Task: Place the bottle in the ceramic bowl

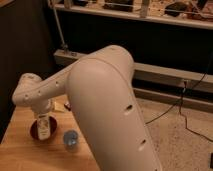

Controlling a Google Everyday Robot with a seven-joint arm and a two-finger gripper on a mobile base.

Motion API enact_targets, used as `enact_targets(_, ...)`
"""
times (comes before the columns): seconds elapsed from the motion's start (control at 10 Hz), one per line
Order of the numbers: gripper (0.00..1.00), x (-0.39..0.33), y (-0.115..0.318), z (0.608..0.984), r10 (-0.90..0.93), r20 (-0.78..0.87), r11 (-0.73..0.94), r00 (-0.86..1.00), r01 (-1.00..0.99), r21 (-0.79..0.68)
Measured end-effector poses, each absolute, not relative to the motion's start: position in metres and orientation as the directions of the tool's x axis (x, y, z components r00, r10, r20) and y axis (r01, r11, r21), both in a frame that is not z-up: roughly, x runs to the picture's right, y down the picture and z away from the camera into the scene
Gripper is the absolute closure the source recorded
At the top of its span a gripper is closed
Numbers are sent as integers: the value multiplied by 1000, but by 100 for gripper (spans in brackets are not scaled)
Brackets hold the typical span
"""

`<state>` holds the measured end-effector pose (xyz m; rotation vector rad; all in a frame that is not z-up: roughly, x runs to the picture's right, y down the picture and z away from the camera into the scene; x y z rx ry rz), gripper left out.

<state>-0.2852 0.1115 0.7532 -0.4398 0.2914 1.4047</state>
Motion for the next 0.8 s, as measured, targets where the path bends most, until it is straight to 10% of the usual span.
enact_targets(0.8,20,-279,109,755,883,-449,94,138,-989,-118)
